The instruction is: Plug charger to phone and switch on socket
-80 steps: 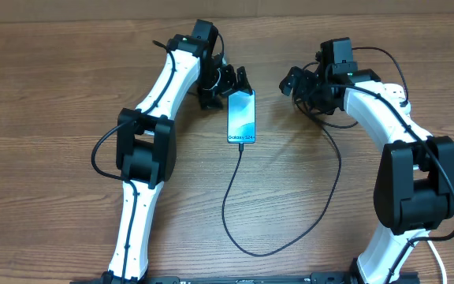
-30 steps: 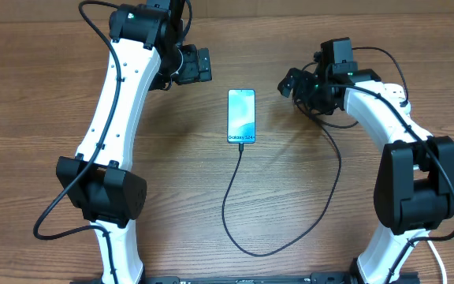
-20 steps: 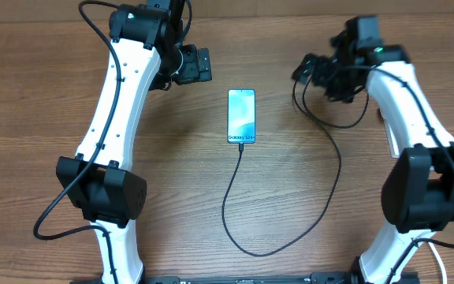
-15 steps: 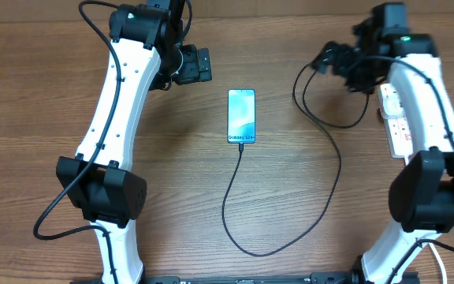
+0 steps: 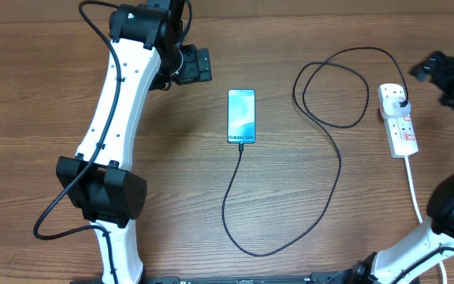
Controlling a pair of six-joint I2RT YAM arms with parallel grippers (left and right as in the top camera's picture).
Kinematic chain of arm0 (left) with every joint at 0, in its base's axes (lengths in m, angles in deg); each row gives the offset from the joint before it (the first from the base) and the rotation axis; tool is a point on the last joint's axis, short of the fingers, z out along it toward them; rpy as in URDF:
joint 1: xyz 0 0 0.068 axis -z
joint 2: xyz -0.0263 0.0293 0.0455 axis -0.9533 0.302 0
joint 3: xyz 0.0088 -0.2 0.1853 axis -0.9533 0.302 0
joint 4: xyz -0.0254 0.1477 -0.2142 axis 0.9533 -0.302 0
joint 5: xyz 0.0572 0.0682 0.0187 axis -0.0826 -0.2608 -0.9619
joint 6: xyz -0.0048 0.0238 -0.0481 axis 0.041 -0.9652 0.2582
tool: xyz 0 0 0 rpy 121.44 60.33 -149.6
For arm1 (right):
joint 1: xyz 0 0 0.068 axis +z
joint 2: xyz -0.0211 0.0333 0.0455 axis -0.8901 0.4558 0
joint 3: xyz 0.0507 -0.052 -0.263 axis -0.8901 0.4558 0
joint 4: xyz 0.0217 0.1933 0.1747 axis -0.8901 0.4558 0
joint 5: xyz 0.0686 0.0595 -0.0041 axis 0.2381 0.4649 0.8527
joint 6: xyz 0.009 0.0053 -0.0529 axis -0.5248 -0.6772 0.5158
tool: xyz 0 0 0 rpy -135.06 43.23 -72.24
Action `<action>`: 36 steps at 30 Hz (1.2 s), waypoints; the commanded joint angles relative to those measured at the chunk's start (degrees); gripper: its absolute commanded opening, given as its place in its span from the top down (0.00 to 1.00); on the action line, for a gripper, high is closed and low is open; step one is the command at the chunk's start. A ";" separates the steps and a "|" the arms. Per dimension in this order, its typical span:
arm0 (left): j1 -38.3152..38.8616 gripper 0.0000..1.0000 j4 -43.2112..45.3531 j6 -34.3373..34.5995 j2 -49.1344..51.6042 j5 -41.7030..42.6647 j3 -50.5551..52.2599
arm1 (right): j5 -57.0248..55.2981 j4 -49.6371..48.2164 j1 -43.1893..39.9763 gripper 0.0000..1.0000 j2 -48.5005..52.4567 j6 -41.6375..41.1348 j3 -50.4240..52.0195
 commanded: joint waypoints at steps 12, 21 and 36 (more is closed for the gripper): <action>0.39 0.00 0.24 -1.09 0.22 -0.96 -0.26 | 7.52 -4.17 -3.89 0.00 5.44 10.80 2.67; 0.39 0.00 0.24 -1.09 0.22 -0.96 -0.26 | 10.56 -4.50 -3.72 0.00 8.83 15.82 2.69; 0.39 0.00 0.24 -1.07 0.22 -0.96 -0.26 | 12.87 -5.86 -3.67 0.00 10.54 18.58 5.95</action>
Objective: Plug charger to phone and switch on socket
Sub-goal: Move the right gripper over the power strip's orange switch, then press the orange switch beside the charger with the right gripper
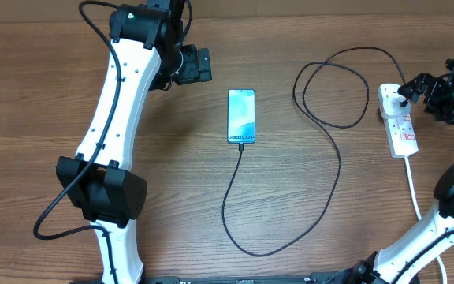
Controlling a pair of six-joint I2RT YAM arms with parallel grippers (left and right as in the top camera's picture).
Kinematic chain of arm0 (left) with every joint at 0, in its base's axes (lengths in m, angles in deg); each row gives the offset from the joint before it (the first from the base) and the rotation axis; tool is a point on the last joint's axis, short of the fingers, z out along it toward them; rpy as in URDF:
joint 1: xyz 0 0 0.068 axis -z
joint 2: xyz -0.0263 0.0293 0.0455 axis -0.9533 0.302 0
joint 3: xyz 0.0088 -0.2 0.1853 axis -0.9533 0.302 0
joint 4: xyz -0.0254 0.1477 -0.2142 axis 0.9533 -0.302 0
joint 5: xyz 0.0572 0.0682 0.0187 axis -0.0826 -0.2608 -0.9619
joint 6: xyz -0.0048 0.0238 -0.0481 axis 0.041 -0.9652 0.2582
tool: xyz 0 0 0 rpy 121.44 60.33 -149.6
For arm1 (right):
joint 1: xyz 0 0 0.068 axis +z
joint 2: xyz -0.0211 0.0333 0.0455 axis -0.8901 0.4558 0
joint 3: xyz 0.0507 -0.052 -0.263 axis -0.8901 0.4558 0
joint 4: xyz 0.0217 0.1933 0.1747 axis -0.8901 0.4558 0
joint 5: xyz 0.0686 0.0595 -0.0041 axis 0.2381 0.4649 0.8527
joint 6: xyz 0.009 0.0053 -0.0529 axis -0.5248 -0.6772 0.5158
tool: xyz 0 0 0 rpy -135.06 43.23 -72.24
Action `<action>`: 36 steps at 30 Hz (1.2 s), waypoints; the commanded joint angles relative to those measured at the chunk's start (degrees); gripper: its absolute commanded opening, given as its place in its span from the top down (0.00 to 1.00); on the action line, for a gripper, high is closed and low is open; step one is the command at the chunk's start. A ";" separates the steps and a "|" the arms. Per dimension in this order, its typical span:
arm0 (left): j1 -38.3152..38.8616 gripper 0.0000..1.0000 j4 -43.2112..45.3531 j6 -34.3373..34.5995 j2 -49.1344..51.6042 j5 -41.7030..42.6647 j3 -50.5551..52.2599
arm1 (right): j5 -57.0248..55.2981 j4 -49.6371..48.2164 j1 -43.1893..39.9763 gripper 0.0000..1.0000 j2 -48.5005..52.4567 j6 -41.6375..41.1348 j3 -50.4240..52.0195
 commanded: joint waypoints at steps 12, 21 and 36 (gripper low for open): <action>0.39 0.00 0.24 -1.07 0.20 -0.96 -0.26 | 3.43 -0.59 0.13 0.00 1.22 1.11 2.86; 0.39 0.00 0.24 -1.05 0.22 -0.96 -0.26 | 5.73 -2.80 0.74 0.00 1.22 1.09 6.29; 0.39 0.00 0.24 -1.07 0.20 -0.96 -0.26 | 4.31 -3.93 2.69 0.00 1.22 1.07 6.84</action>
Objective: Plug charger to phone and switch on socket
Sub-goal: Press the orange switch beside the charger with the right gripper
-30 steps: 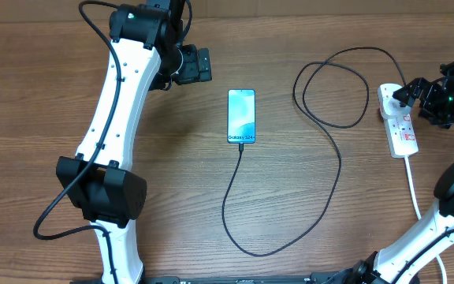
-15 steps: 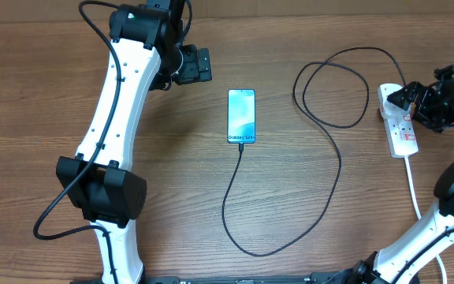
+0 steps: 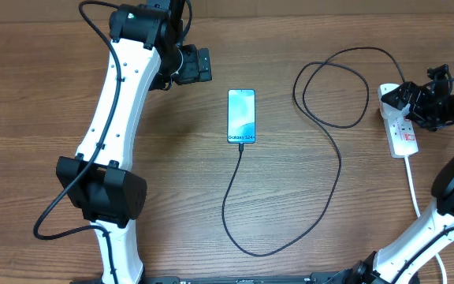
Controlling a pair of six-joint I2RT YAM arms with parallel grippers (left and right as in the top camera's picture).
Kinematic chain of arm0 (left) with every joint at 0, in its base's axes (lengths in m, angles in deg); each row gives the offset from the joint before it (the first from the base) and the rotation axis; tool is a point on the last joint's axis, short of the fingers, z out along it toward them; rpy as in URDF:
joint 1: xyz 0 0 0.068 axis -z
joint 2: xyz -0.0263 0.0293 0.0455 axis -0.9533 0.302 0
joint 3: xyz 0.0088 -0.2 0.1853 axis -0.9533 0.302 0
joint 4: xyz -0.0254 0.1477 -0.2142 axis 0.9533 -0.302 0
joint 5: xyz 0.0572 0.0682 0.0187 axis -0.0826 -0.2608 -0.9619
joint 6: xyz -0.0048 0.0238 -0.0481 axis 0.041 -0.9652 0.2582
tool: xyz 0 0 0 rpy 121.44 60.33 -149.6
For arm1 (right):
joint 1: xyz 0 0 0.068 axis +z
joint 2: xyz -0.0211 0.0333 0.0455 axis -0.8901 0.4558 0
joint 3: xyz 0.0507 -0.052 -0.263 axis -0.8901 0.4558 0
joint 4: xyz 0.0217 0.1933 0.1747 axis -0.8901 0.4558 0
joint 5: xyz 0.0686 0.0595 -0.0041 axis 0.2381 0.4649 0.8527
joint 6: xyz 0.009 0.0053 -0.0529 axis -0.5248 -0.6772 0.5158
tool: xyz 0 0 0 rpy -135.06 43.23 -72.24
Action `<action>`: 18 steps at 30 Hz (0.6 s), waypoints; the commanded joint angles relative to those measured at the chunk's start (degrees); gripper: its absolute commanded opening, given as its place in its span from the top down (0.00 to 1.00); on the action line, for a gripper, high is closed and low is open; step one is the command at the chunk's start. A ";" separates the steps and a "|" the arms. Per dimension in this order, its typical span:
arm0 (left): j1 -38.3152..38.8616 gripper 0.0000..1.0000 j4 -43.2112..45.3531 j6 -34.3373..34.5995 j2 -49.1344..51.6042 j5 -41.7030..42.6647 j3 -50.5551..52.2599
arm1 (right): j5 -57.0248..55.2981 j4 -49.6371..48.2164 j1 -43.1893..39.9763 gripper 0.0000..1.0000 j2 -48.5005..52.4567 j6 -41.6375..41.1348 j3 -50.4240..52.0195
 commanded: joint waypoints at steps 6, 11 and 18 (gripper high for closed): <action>0.39 0.00 0.24 -1.07 0.22 -0.96 -0.26 | -1.68 -1.60 0.90 0.00 0.28 0.39 0.83; 0.39 0.00 0.24 -1.09 0.22 -0.96 -0.26 | -4.79 -2.05 0.96 0.00 0.28 0.42 0.83; 0.39 0.00 0.24 -1.09 0.22 -0.96 -0.26 | -4.96 -2.16 0.96 0.00 0.28 -0.96 0.83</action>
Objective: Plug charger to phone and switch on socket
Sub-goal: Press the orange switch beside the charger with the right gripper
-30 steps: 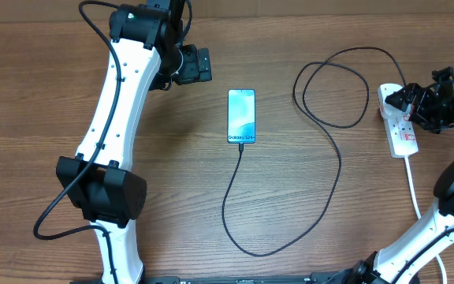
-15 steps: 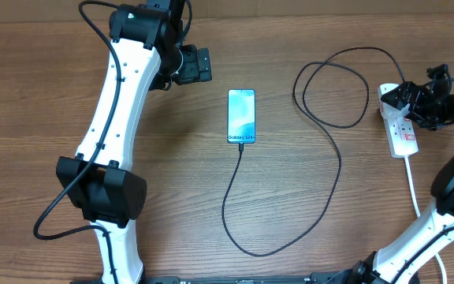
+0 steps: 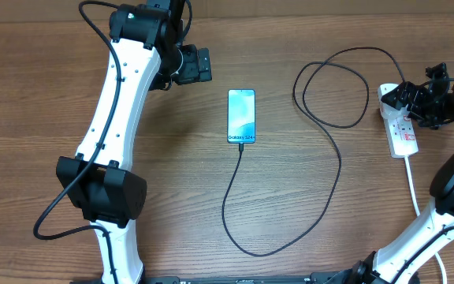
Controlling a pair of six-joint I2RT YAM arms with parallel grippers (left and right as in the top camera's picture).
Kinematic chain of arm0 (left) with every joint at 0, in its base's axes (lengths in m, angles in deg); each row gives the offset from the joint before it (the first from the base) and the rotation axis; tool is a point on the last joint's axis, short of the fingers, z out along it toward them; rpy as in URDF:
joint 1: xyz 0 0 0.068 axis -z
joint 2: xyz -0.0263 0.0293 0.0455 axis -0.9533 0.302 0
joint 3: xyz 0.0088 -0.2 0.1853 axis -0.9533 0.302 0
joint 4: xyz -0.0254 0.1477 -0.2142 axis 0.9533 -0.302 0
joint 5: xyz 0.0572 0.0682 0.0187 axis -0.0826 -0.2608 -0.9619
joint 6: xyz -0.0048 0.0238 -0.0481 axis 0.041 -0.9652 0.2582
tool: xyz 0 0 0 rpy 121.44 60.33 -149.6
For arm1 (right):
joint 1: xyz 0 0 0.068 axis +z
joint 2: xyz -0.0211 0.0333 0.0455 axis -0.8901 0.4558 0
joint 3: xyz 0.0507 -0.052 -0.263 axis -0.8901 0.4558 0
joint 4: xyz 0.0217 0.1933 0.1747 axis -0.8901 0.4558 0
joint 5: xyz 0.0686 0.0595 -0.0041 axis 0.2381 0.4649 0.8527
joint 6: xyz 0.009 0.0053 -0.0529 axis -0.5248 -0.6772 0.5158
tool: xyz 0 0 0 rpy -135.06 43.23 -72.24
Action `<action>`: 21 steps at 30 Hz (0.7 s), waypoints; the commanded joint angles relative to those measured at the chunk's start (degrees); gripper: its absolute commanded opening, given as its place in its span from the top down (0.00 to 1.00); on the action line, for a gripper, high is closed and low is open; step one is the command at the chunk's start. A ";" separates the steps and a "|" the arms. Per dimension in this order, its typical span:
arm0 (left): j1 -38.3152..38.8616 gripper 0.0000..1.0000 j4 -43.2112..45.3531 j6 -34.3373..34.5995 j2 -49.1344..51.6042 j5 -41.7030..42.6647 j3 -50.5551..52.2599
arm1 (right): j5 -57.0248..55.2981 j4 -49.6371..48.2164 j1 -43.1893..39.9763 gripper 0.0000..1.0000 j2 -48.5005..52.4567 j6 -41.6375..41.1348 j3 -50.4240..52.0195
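The phone (image 3: 241, 115) lies face up mid-table with its screen lit. The black charger cable (image 3: 235, 197) is plugged into its near end and loops round to the white socket strip (image 3: 403, 135) at the right. My right gripper (image 3: 405, 99) sits low over the strip's far end, by the plug and switch, which it hides. Its fingers look shut with nothing in them. My left gripper (image 3: 205, 65) hangs open to the far left of the phone, apart from it.
The cable makes a wide loop (image 3: 333, 83) between phone and strip. The strip's white lead (image 3: 413, 185) runs toward the near right edge. The left arm (image 3: 117, 102) stretches along the table's left side.
The right gripper has barely shifted and stays over the far end of the socket strip. The left arm, phone and cable are unchanged.
The cable was in the phone throughout, and the left gripper stayed put beside it. The right gripper was first off to the right of the strip. It was then at the strip's far end, and after that over the plug and switch, where it remains.
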 commanded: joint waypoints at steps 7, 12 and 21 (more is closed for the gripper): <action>0.39 0.00 0.24 -1.07 0.22 -0.96 -0.26 | -0.07 1.31 0.39 0.00 0.35 -0.81 0.72; 0.39 0.00 0.24 -1.07 0.20 -0.96 -0.26 | 1.05 1.68 0.52 0.00 0.35 -0.76 0.72; 0.39 0.00 0.24 -1.07 0.22 -0.96 -0.26 | 2.38 2.01 0.66 0.00 0.35 -0.57 0.72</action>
